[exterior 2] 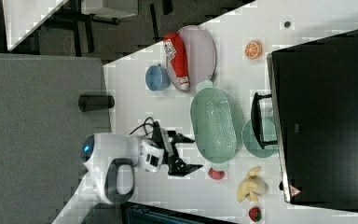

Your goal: Drag strainer right to left.

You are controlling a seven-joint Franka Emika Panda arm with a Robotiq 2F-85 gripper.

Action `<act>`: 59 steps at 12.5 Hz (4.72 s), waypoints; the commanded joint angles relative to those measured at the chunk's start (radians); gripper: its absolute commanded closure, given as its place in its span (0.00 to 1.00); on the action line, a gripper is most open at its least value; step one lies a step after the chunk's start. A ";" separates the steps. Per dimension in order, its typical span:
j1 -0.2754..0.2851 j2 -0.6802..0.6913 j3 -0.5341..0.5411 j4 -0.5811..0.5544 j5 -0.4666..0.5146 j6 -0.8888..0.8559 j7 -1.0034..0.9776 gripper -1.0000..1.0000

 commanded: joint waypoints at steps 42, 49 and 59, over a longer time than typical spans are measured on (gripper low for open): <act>0.437 0.558 0.123 0.410 0.089 0.292 0.881 0.00; 0.507 0.623 0.129 0.521 0.179 0.274 0.883 0.00; 0.584 0.680 0.129 0.613 0.253 0.277 0.904 0.00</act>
